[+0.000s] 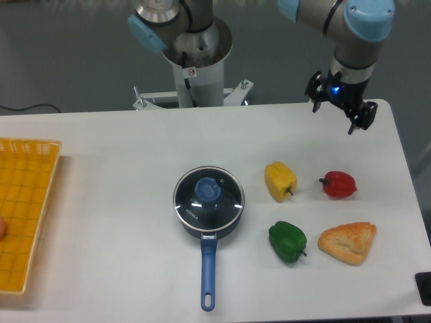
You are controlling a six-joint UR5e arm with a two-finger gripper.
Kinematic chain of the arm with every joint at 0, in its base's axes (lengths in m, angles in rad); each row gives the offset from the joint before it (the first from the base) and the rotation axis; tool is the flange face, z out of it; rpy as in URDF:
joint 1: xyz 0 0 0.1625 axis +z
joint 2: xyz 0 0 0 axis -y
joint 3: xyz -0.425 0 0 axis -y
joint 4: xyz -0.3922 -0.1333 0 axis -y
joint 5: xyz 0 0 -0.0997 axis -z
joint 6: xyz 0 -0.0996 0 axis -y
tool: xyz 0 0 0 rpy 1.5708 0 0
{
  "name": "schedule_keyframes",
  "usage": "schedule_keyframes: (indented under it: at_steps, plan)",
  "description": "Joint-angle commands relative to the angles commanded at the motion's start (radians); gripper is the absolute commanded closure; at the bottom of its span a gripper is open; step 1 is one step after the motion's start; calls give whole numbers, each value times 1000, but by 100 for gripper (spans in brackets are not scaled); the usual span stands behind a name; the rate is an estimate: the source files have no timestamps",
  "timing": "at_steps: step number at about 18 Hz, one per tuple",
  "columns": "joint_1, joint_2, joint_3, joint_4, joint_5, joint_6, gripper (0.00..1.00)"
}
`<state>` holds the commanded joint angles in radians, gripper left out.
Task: Open the lid
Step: 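Move the open gripper from its start pose toward the saucepan lid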
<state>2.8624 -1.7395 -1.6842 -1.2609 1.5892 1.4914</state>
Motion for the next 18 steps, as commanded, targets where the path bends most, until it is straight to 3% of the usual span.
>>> schedule_keyframes:
  at_steps: [12, 18]
  plan:
    - [-61, -8, 6, -2, -12, -247, 0]
    - [-156, 5, -31, 50, -11, -365, 0]
